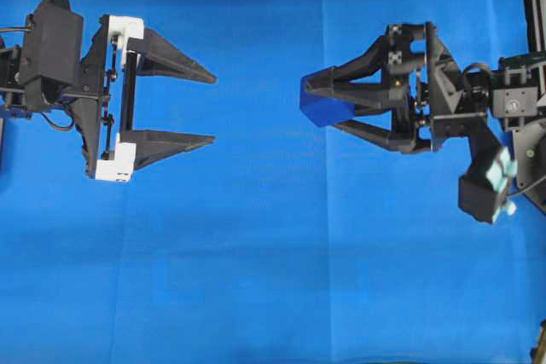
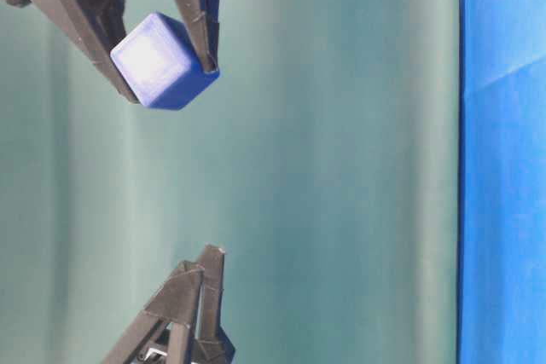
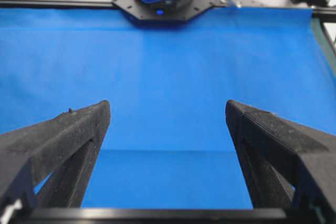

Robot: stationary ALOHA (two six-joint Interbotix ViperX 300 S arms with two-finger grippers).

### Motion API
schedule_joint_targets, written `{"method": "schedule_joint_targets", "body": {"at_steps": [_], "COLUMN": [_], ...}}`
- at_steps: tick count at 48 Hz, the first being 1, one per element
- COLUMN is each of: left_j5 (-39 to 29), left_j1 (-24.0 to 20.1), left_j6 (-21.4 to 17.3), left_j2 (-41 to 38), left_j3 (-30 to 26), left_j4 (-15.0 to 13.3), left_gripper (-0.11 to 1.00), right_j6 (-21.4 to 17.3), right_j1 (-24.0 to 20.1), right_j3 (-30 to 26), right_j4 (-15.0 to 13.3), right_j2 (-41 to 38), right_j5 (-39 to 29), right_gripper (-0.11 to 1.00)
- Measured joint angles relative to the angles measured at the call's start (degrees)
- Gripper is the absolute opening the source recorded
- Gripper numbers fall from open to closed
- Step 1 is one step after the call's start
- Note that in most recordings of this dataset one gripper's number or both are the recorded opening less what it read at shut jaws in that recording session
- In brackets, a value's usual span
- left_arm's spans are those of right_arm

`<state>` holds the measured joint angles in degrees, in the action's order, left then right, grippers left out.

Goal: Handover the blue block to the right arm after grasping it with the left arm, then place it in the designated position.
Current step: 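Retract the right gripper holding the cube toward the right side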

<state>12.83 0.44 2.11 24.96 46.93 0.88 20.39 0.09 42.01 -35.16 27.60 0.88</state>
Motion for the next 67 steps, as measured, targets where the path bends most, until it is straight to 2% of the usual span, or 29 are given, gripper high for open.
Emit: {"method": "schedule_joint_targets", "body": {"at_steps": [6, 12, 19, 26, 31, 35, 39, 67], "left_j5": [0.0, 0.1, 0.1, 0.1, 0.1, 0.1, 0.1, 0.1], "left_j1": [0.0, 0.0, 0.0, 0.0, 0.1, 0.0, 0.0, 0.0], "left_j6": [-0.1, -0.1, -0.1, -0.1, -0.1, -0.2, -0.2, -0.2], "left_j2": [0.0, 0.0, 0.0, 0.0, 0.0, 0.0, 0.0, 0.1], "left_j3": [0.0, 0.0, 0.0, -0.1, 0.0, -0.1, 0.0, 0.0], "left_j4": [-0.1, 0.0, -0.1, 0.0, 0.0, -0.1, 0.0, -0.1], "left_gripper": [0.93, 0.93, 0.93, 0.93, 0.93, 0.93, 0.93, 0.93], "right_j6": [-8.7, -18.5, -30.8, -41.3, -46.3, -48.6, -49.1, -49.2], "right_j1": [-0.2, -0.4, -1.1, -1.2, -1.2, -1.2, -1.3, -1.4], "right_j3": [0.0, 0.0, 0.0, 0.4, 0.7, 1.0, 1.1, 1.1], "right_j4": [3.1, 4.9, 5.4, 5.4, 5.4, 5.4, 5.4, 5.4], "right_j2": [0.4, 0.5, 0.8, 2.1, 3.2, 3.9, 4.3, 4.6], "right_j5": [0.1, 0.1, -0.2, -1.8, -3.3, -4.0, -4.2, -4.6], "right_gripper": [0.42, 0.42, 0.42, 0.42, 0.42, 0.42, 0.42, 0.42]}}
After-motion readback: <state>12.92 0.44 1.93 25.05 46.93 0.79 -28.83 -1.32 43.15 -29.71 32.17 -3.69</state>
